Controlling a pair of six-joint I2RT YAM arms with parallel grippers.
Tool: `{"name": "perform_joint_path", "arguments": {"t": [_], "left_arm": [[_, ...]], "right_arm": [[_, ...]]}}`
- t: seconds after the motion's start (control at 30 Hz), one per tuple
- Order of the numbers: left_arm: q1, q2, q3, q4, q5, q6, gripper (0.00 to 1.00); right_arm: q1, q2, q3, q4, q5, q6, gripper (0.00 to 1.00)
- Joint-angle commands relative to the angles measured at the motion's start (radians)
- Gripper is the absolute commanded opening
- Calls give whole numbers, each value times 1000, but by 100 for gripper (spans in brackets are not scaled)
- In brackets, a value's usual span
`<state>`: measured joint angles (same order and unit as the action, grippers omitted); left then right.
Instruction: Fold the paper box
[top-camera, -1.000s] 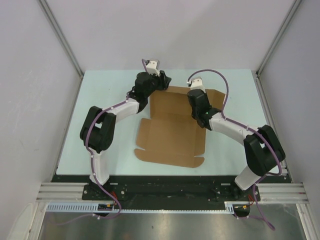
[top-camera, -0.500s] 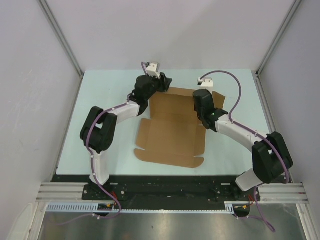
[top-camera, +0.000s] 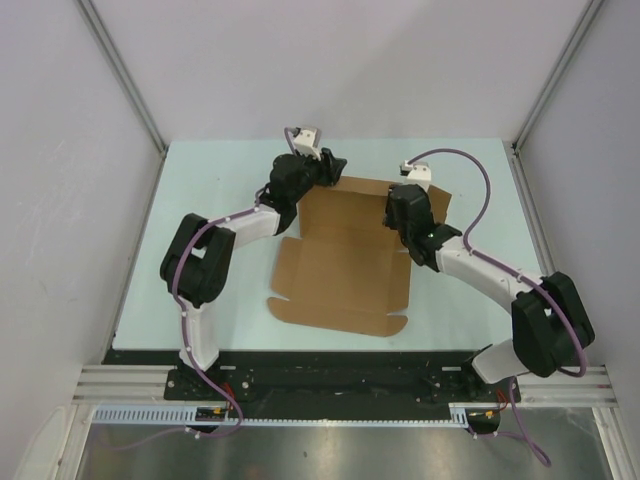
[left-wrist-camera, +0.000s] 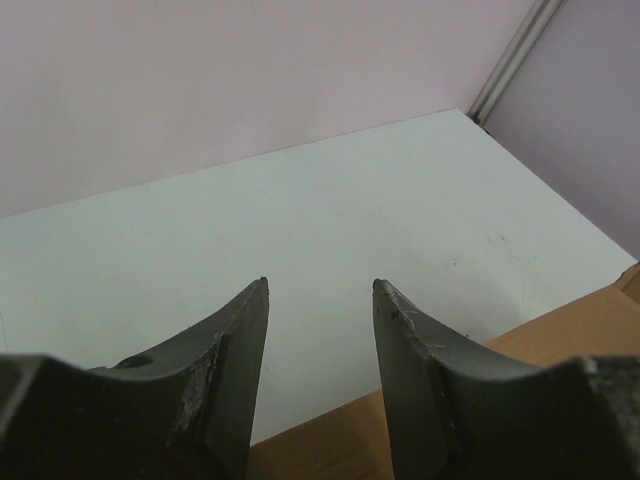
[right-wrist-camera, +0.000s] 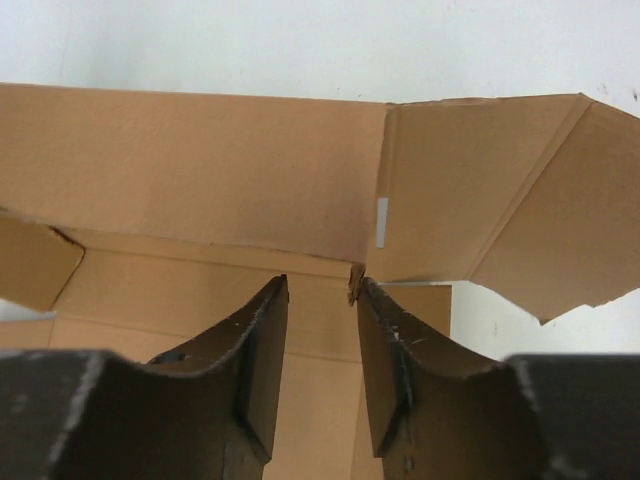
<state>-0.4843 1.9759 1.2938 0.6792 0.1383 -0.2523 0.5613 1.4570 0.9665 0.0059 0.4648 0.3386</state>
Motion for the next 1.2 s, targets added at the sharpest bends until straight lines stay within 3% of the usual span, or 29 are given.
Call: {"name": "perform_joint_path", "arguments": {"t": [0.0, 0.13, 0.4, 0.5, 0.63, 0.83, 1.17], "left_arm": [[-16, -20, -39, -20, 32, 2, 51], [-16, -23, -41, -15, 32, 4, 51], [-16, -32, -45, -13, 32, 8, 51], [-16, -37, -51, -10, 26, 8, 51], [-16, -37, -50, -12, 20, 5, 51], [-16, -42, -50, -13, 14, 10, 51], [-16, -42, -59, -12, 29, 10, 50]], "right_arm": [[22, -83, 1, -18, 14, -3, 45], [48, -129, 1, -61, 47, -21, 53], [118, -316, 0, -213, 211, -15, 56], [94, -381, -49, -328, 229, 84, 55], [6, -420, -153, -366, 100, 284, 53], [-11, -327, -282, -239, -3, 405, 49], [-67, -37, -290, 25, -9, 436, 44]]}}
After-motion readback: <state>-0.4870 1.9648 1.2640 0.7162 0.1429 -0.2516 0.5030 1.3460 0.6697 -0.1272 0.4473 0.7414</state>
